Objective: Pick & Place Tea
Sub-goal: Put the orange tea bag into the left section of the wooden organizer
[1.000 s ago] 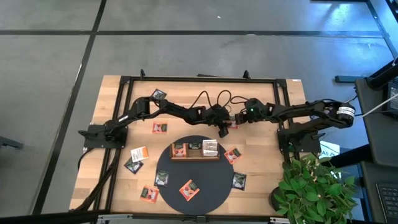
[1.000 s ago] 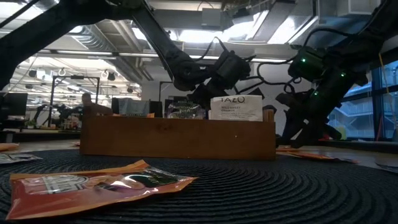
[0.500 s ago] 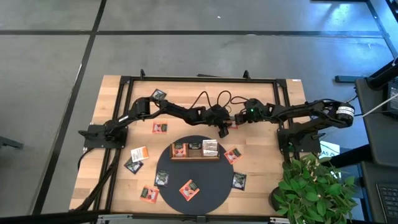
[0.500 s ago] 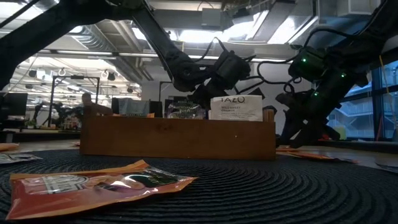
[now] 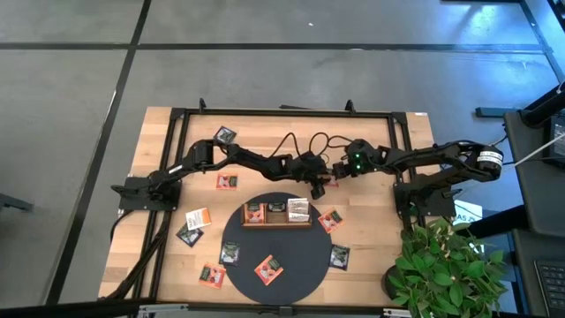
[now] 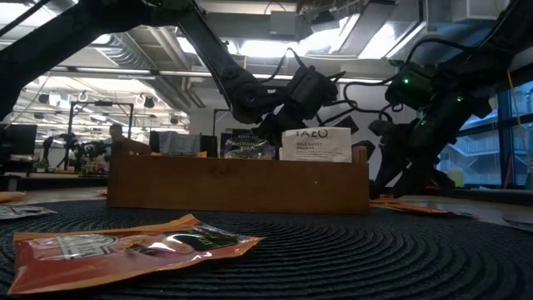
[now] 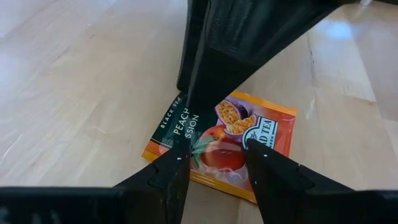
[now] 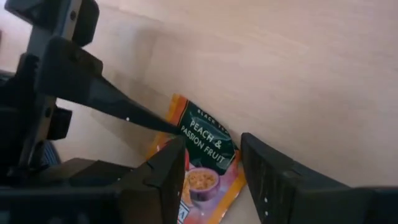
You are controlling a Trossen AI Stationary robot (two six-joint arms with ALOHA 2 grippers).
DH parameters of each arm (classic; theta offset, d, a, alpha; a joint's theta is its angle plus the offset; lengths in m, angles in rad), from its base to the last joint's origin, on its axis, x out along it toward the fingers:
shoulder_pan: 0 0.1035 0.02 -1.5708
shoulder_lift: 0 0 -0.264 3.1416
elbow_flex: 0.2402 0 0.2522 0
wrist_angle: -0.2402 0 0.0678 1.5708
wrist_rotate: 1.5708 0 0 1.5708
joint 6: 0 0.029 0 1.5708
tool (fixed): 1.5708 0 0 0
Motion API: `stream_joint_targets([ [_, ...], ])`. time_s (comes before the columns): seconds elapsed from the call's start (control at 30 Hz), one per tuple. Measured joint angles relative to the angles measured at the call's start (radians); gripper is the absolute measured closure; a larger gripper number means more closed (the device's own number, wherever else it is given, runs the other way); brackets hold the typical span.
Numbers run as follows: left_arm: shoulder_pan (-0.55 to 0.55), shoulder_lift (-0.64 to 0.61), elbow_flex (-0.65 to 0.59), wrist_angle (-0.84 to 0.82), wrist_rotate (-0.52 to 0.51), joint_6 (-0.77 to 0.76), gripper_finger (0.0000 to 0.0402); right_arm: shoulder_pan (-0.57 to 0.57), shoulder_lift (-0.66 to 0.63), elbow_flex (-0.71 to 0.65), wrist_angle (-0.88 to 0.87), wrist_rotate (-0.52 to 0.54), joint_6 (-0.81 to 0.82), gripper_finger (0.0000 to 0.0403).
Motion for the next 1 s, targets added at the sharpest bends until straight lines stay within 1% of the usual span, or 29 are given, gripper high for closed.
stream_joint_targets([
  [0.13,0.001,0.000,0.000,0.002,0.000,0.000,0.0253,0.001,-0.001,0.002,-0.040,0.002,-0.057,0.0265],
  [0.3,0.000,0.000,0.000,0.001,0.000,0.000,0.0250,0.005,-0.002,0.002,-0.053,0.064,-0.139,0.0292],
  [0.43,0.000,0.000,0.000,-0.001,-0.002,0.000,0.0250,0.003,-0.001,0.000,-0.054,0.057,-0.178,0.0316],
  [0.53,0.000,0.000,0.001,-0.001,-0.002,0.000,0.0252,0.001,-0.001,0.000,-0.056,0.043,-0.181,0.0341],
  [0.7,0.001,0.000,0.001,-0.002,-0.003,0.000,0.0252,0.003,0.000,-0.002,-0.062,0.097,-0.186,0.0393],
  [0.83,0.002,-0.004,0.002,-0.005,0.010,0.039,0.0249,0.004,0.000,-0.002,-0.062,0.112,-0.209,0.0394],
  [0.9,0.005,-0.028,-0.001,-0.044,0.037,0.068,0.0250,0.004,-0.001,-0.002,-0.061,0.116,-0.213,0.0397],
  [1.0,0.016,-0.086,-0.004,-0.128,0.045,0.110,0.0252,0.004,-0.001,-0.001,-0.053,0.121,-0.231,0.0398],
])
